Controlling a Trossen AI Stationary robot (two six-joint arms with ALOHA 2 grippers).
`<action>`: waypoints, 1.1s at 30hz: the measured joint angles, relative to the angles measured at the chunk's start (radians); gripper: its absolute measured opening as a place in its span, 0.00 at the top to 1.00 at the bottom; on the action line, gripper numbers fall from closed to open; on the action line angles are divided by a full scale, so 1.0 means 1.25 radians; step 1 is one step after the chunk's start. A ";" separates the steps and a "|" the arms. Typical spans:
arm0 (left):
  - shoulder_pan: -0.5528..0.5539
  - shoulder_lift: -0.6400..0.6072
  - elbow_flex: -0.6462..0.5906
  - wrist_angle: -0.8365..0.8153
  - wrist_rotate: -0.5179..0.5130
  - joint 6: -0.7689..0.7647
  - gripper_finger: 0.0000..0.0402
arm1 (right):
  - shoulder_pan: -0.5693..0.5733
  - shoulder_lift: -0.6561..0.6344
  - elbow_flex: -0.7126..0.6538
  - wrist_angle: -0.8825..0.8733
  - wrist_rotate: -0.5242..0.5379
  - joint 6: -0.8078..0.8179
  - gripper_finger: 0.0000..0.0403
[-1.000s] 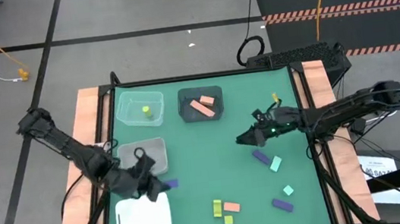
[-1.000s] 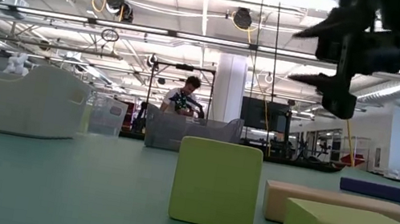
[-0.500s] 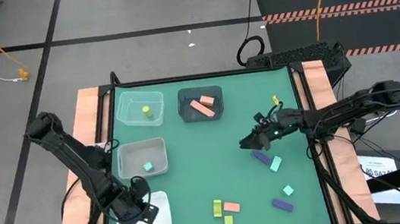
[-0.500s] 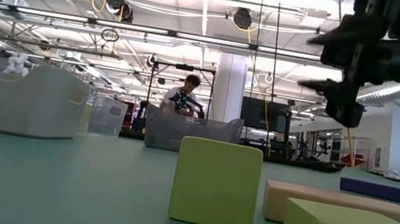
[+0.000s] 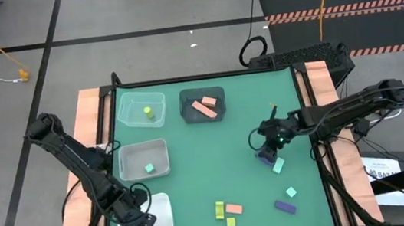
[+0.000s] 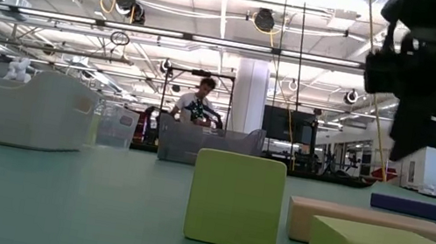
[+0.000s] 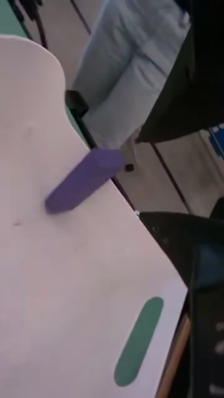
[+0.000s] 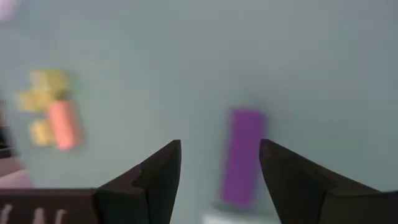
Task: Sort & place blocks by color
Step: Put the top violet block into the white bin
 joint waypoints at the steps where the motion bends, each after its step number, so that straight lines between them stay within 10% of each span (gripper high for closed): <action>1: 0.000 0.000 0.000 -0.003 0.001 0.014 0.48 | 0.005 0.000 0.001 -0.035 0.009 0.013 0.49; 9: 0.002 0.000 0.000 -0.008 0.003 0.061 0.40 | 0.048 0.000 0.002 -0.200 0.064 0.103 0.49; 33: 0.006 0.000 0.000 -0.005 0.003 0.037 0.39 | 0.177 0.203 0.003 0.019 0.160 0.159 0.49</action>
